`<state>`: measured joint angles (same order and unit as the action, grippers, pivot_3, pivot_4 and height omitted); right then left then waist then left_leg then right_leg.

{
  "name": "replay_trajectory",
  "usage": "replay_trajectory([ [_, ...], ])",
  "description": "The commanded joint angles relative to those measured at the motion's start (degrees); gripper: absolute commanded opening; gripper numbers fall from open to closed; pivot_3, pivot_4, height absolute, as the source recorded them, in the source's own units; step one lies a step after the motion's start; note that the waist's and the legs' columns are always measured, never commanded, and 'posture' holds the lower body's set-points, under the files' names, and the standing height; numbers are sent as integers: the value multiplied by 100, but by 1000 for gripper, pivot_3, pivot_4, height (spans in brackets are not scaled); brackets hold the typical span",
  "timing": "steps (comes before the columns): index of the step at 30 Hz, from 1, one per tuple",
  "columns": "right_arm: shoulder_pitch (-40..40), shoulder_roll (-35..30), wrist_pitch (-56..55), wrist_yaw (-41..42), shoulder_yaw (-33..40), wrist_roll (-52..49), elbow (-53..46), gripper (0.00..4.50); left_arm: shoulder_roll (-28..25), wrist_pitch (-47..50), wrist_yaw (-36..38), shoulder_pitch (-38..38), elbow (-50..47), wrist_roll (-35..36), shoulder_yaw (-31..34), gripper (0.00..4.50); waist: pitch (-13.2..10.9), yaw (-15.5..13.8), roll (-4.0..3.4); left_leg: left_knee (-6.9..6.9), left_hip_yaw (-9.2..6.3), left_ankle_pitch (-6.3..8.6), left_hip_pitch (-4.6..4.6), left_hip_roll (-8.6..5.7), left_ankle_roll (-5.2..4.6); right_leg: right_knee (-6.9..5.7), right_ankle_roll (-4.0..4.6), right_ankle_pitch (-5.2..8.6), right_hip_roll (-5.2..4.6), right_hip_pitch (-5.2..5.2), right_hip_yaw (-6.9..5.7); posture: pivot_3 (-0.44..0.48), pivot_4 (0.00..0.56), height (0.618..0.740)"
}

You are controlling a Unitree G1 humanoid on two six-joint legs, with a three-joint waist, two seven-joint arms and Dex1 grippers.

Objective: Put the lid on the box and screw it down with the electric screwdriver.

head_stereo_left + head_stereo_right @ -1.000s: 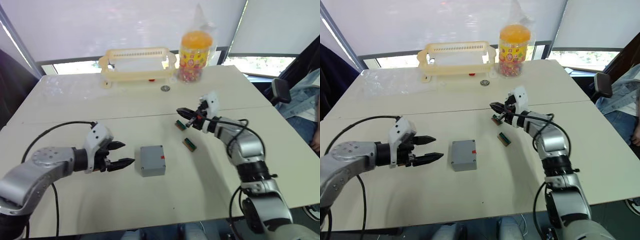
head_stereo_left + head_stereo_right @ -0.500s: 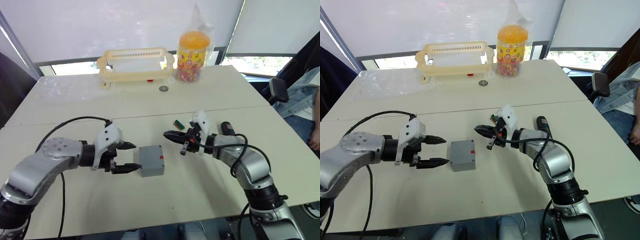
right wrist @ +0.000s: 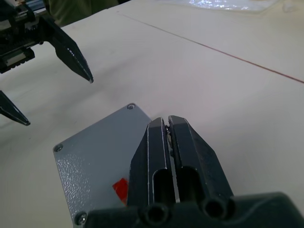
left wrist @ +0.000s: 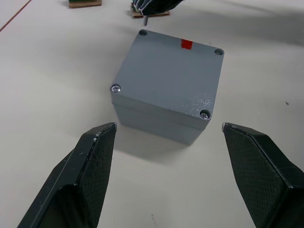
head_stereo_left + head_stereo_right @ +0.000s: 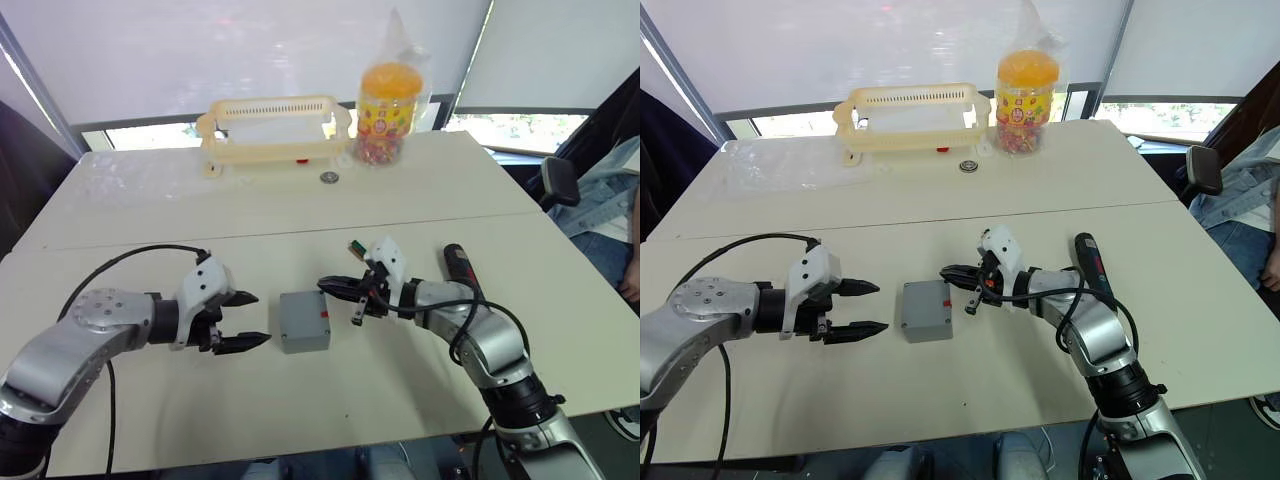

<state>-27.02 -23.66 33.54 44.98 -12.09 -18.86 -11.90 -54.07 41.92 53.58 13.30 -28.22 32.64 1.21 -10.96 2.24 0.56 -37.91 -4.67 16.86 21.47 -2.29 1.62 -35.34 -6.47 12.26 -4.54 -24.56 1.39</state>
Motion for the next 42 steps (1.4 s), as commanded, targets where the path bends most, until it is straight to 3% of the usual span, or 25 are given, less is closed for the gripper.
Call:
replay_trajectory([
  [1,5,18,-182,19,-11,48,-15,20,-40,-48,-29,4,-146,-20,163,3679,0,0,0,0,0,0,0,0,0,0,0,0,0,0,0,0,150,740],
  [22,-103,84,-578,107,-242,425,524,20,7,-90,-142,-71,-131,-88,136,3679,0,1,1,0,0,0,-1,-1,0,-1,0,0,0,0,0,0,150,740],
  [25,-133,111,-584,71,-173,426,492,868,16,-84,-145,-79,-127,-91,138,3679,0,1,1,0,1,0,-1,0,0,-1,0,0,0,0,0,0,150,740],
  [30,-150,90,-543,130,1,226,205,3390,32,-90,-124,-55,-53,-100,132,3679,0,1,1,0,0,0,-1,0,0,-1,0,0,0,0,0,0,150,740],
  [37,-174,-143,36,233,490,-456,-657,3390,73,-32,-18,213,138,33,171,3679,0,-18,1,-1,0,0,0,0,0,-1,0,0,0,0,0,0,150,740],
  [41,-789,-842,2132,-71,1777,-1826,-1014,3390,29,318,223,788,144,623,380,3679,-1,-67,0,-10,-2,0,3,-1,0,-1,-1,-1,-2,2,0,0,150,740],
  [42,-933,-1102,2487,-158,2007,-1934,-965,3653,15,399,281,944,117,760,383,3679,-2,-109,0,-13,-2,0,6,-2,0,-1,-1,-1,-4,2,0,0,150,740],
])
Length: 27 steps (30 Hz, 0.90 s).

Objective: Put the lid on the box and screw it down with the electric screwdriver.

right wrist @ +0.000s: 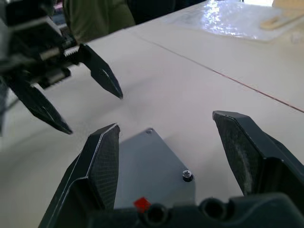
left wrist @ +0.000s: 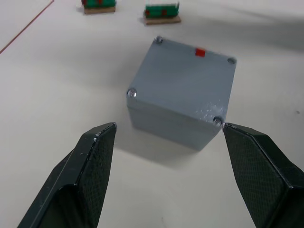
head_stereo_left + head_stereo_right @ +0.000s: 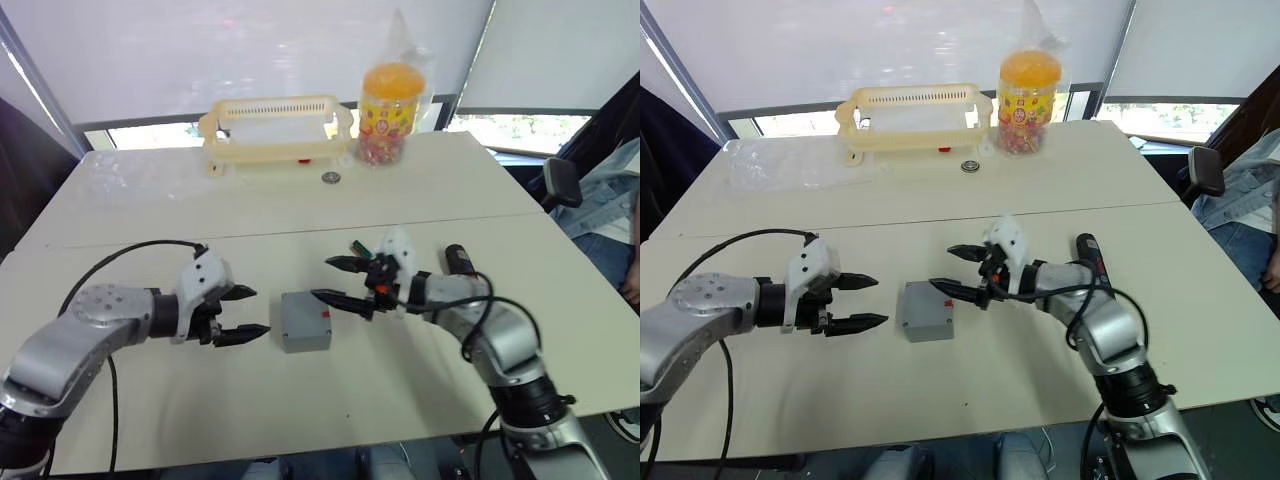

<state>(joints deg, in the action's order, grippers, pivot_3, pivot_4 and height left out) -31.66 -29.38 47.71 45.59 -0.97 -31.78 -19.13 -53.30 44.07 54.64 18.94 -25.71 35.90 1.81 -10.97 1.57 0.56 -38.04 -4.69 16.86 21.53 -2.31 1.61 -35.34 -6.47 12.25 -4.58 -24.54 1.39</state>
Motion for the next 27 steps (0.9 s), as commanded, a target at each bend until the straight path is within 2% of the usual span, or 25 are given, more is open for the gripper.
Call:
replay_trajectory([
  [1,-649,-855,1537,-315,1078,-701,-118,3918,-68,255,233,553,-154,557,315,3679,0,-77,0,0,1,0,0,-1,0,0,0,0,-1,0,0,0,150,740],
  [3,-918,-1554,2305,-370,1181,-710,156,4436,-23,365,276,848,-174,714,250,3679,1,-102,1,3,0,1,-1,-1,-2,5,1,1,0,3,-6,0,150,740],
  [5,-1232,-2152,3146,-404,1179,-744,500,4436,16,376,377,1015,-247,778,98,3679,1,-90,2,4,7,2,1,-2,-4,12,3,2,1,10,-17,0,150,740],
  [8,-1658,-2663,4123,-529,1073,-711,1017,4436,42,256,527,1093,-408,689,-200,3679,0,-38,-1,5,28,6,0,-2,-12,15,4,3,2,6,-6,0,150,740],
  [11,-1713,-3561,4476,-458,373,-962,1842,4436,230,-4,646,1135,-528,501,-581,3679,0,-63,-1,5,41,9,-2,-1,-17,15,5,4,3,4,4,0,150,740],
  [13,-1701,-3916,4479,-415,-35,-1274,2205,4436,347,-186,695,1126,-576,340,-796,3679,-1,-90,2,2,40,9,3,0,-17,17,18,11,1,4,3,0,150,740],
  [19,-1619,-4269,4479,-834,-747,-1984,2792,4436,534,-342,623,946,-859,122,-1081,3679,-2,-45,1,-3,56,13,0,1,-24,20,8,7,4,3,13,0,150,740],
  [27,-1690,-3884,4479,-1511,-1132,-1944,3309,4436,618,-183,263,613,-1170,149,-996,3679,-1,-75,2,-9,54,15,2,1,-27,20,0,2,4,4,11,0,150,740],
])
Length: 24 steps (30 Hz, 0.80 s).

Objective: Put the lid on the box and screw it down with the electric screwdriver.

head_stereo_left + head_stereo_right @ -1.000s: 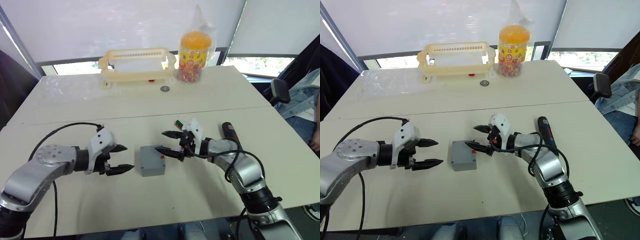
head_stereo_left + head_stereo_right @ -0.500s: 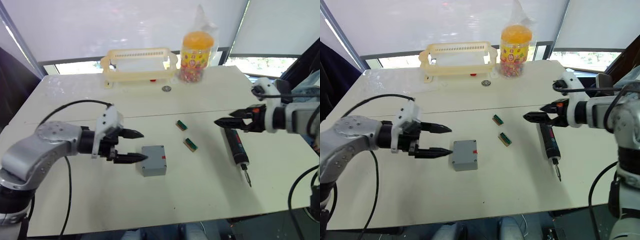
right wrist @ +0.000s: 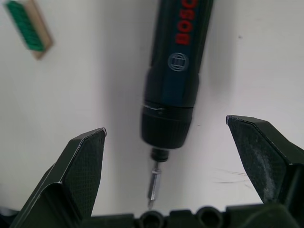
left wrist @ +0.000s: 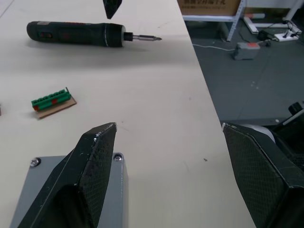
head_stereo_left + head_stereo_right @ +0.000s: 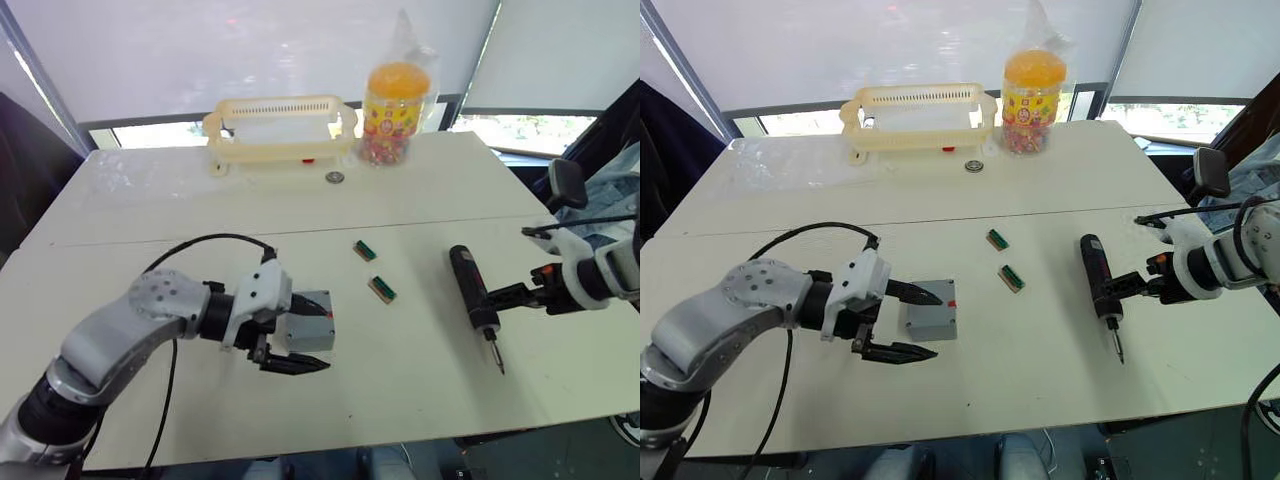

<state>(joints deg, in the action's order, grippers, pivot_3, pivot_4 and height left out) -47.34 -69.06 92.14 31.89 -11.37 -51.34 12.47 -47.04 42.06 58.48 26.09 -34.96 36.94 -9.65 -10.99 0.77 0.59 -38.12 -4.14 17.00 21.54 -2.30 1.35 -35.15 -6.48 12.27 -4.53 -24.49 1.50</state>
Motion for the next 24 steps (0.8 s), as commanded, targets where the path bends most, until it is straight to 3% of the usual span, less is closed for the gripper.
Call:
replay_trajectory([
  [1,-140,129,36,-164,-154,23,217,4436,-29,24,-146,-145,-281,38,157,3679,0,7,0,0,0,0,0,0,0,0,0,0,0,0,0,0,150,740],
  [6,-194,638,36,-399,-409,492,532,4436,-9,138,-409,-288,-363,61,235,3679,0,4,0,0,-1,0,0,-1,0,0,-1,0,0,0,0,0,150,740],
  [9,-74,953,-98,-495,-489,1052,596,3662,-27,166,-556,-476,-411,24,287,3679,5,6,9,0,-1,0,-1,-2,0,-1,-1,0,2,0,0,0,150,740],
  [13,-67,1133,-91,-428,-448,1434,621,1806,-135,153,-592,-664,-425,21,386,3679,21,6,35,-4,-4,0,-7,-1,0,1,-1,-1,4,10,-1,0,150,740],
  [17,-95,1211,32,-350,-214,1559,713,1743,-287,87,-540,-751,-276,-36,494,3679,28,7,46,-10,-5,0,-11,0,0,1,2,1,4,19,-1,0,150,740],
  [20,-684,1419,-134,-366,561,1675,1311,1743,-442,35,-464,-811,11,-19,790,3679,27,39,47,-11,-4,0,-11,-1,0,2,3,1,4,20,-1,0,150,740],
  [24,-1701,1702,-1587,-837,1773,1952,2179,1743,-111,257,-635,-553,793,604,1536,3679,-23,45,-45,-10,20,-2,-2,-5,-1,-6,3,-4,4,-5,18,0,150,740],
])
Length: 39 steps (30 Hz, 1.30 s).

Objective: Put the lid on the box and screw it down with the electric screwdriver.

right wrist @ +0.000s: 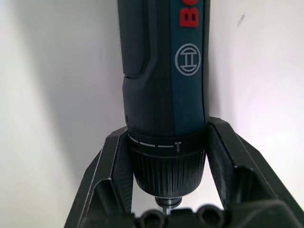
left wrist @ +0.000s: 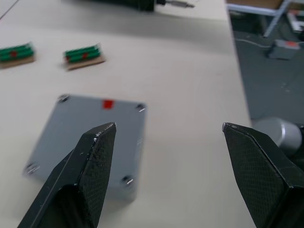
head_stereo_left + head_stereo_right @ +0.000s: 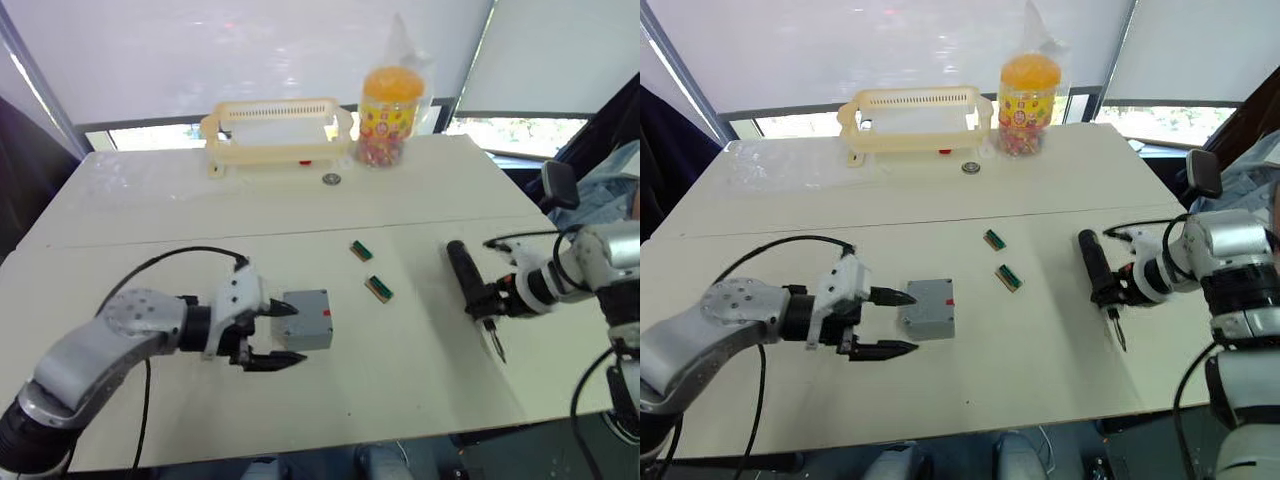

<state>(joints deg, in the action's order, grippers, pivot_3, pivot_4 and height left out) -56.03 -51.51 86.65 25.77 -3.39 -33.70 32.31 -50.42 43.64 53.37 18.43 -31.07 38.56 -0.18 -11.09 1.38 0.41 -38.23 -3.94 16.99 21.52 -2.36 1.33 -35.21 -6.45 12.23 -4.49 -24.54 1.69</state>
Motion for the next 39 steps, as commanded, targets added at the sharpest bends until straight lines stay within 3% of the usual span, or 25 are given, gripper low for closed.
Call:
replay_trajectory([
  [1,-882,40,-1984,-95,1189,243,42,1743,479,-29,-282,382,730,398,644,3679,-14,-28,-33,4,0,0,1,-1,0,-2,-4,-1,0,-5,0,0,150,740],
  [4,-758,510,-3630,97,1883,109,-612,1743,903,-208,-314,652,1289,306,611,3679,-13,-42,-32,16,-10,0,7,2,0,-9,-5,-1,9,-14,-13,0,150,740],
  [8,262,1963,-4562,-67,2601,-615,-2817,1743,1111,-215,-225,746,1437,167,349,3679,-4,-10,-20,26,-7,10,16,13,-11,-10,-7,1,11,-29,-16,0,150,740],
  [12,1375,3155,-4793,-309,2217,-1024,-4643,1743,979,-455,-17,585,1201,-192,-23,3679,-1,-28,-19,19,-29,0,71,16,8,-28,-8,0,-11,-85,-17,0,150,740],
  [16,2457,3600,-5328,-122,1155,-459,-5641,1743,737,-790,253,360,967,-625,-369,3679,-4,-89,-22,2,-31,-16,94,-2,32,-30,-17,-13,-26,-104,-11,0,150,740],
  [24,3254,3913,-5824,-103,278,18,-5927,1743,752,-1230,438,269,1147,-1037,-611,3679,-3,-52,-21,2,-44,-25,69,-2,40,-40,1,-23,-2,-80,-27,0,150,740],
  [39,3493,4104,-6325,-76,-94,502,-5703,1743,1322,-1805,519,533,1933,-1677,-985,3679,-3,-38,-20,2,-47,-25,67,-3,40,-55,1,-23,0,-84,-27,0,150,740],
])
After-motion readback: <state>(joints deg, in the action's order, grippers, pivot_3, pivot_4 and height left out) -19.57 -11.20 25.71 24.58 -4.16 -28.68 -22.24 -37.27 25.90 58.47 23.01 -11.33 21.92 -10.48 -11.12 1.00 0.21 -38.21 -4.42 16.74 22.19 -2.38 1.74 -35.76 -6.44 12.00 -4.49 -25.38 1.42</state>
